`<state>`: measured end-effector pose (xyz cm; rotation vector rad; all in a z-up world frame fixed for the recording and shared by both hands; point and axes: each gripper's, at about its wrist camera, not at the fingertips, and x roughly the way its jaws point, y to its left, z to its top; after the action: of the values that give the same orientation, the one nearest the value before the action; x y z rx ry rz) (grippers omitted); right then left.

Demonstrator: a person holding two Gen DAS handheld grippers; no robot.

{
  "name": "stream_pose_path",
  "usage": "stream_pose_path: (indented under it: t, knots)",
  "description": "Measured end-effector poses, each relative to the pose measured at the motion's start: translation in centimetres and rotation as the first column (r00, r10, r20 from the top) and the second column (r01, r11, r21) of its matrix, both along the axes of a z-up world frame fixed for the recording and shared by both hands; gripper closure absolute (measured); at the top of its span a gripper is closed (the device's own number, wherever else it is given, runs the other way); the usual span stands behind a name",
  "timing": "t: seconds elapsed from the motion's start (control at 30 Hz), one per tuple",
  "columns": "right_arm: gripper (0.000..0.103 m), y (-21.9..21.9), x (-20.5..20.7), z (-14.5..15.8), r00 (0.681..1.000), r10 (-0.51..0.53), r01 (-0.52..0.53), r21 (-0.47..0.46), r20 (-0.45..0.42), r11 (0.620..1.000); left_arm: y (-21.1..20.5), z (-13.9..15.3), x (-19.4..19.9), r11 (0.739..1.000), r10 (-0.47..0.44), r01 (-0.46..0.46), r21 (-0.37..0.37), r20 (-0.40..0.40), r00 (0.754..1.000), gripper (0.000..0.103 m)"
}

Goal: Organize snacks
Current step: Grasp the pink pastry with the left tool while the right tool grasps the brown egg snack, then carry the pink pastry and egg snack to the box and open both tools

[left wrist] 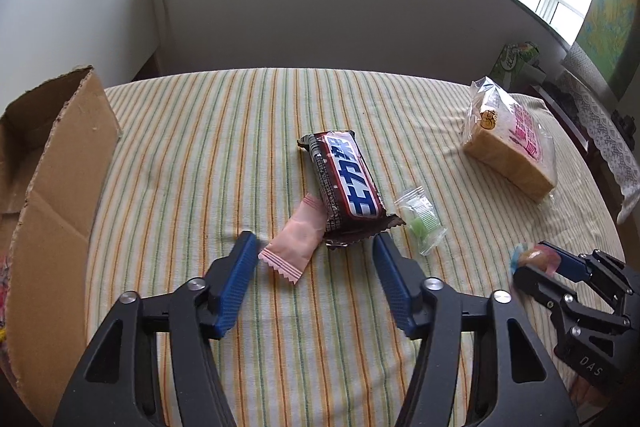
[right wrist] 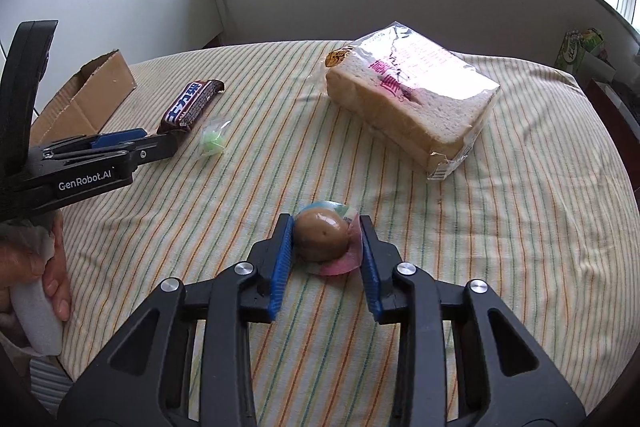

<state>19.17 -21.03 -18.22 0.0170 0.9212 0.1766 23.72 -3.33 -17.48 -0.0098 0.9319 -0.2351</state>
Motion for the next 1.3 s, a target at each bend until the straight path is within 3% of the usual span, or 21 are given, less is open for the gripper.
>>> stream_pose_path:
  t: [0.07,0.1,0.3,0.8,1.03,1.3]
  knots:
    - [0.071,0.1,-0.1,0.0,1.000,0.003,-0.003,-0.008,0.003,1.000,0.0,0.0,0.0,1.000,-0.005,0.005,0.003,0.008,1.000,0.080]
    - [0.071,0.2,-0.1,0.0,1.000,0.004,-0.004,-0.010,0.005,1.000,0.0,0.0,-0.1,1.000,-0.016,0.016,0.006,0.007,1.000,0.086]
    - [0.072,-0.1,-0.2,0.1,1.000,0.001,-0.001,0.003,0.006,1.000,-1.2,0.2,-0.9,0.995,-0.091,0.090,0.046,0.030,0.995,0.087]
    - [0.072,-0.6,-2.6,2.5,0.998,-0.034,0.031,0.052,0.055,0.998,0.0,2.9,-4.5,0.997,-0.059,0.062,-0.037,0.066,0.996,0.087]
    - [0.072,-0.1,-5.3,7.3,0.987,-0.039,0.032,0.048,0.156,0.998,0.3,7.6,-7.3,0.997,-0.051,0.059,-0.041,0.174,0.983,0.087]
    - [0.072,1.1,-9.0,13.7,0.955,-0.022,0.016,0.023,0.296,1.000,1.1,14.0,-12.3,0.998,-0.039,0.054,-0.035,0.327,0.944,0.087]
